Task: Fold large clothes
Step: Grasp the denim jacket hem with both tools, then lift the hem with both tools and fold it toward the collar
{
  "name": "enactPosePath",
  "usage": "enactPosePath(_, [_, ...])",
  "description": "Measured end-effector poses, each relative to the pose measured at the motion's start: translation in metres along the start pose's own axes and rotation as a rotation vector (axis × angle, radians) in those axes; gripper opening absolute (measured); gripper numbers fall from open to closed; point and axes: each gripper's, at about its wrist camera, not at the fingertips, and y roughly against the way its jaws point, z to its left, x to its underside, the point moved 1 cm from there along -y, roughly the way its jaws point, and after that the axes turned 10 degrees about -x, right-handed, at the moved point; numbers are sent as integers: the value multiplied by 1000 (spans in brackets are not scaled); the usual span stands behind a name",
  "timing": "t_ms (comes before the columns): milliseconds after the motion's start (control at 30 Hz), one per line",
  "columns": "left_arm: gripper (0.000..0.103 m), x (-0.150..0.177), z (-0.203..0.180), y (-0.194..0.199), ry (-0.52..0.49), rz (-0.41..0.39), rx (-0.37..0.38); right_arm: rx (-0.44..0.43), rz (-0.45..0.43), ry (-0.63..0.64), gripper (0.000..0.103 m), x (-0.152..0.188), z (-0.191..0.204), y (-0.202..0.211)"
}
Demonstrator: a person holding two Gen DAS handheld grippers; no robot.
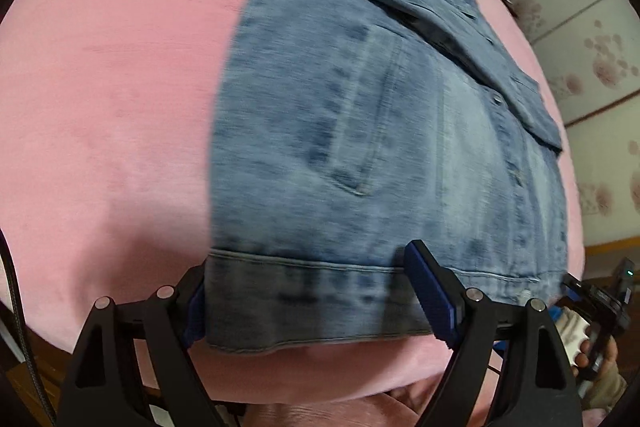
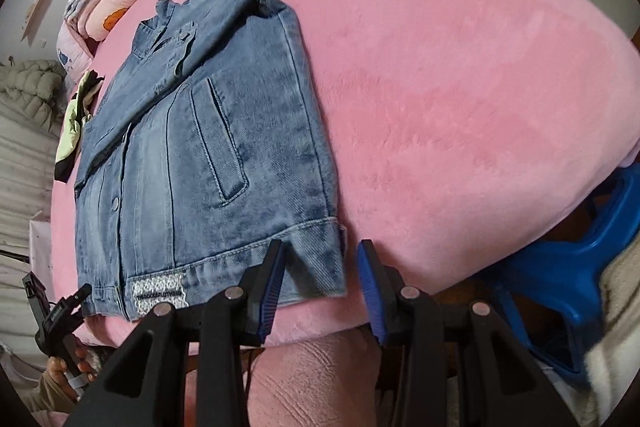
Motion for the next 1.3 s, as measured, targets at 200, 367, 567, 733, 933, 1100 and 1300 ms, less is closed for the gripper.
enactPosePath(200, [83,0,-3,-7,32,6,20,-22,26,-43,41,4,-5,-19])
enactPosePath(367, [79,-3,-6,-15,24,34,-4,-55,28,-112,41,5,-15,-21])
enactPosePath(567, [13,-20,-7,4,66,94,-52,57,100,9,20,-2,16,-12])
enactPosePath(733, [11,-34,-34,46,24,71,-87,53,45,92,11,-8,56,26])
enactPosePath(933, [10,-65,-42,103,150,12,43,-6,-43,198,9,-31,108,77])
enactPosePath(1100, [10,-100,-31,141,294,-37,152,-53,-135,234,8,-71,141,112])
enactPosePath(1300, [10,-161,-32,155,420,-85,182,-122,-214,209,7,-145,168,131])
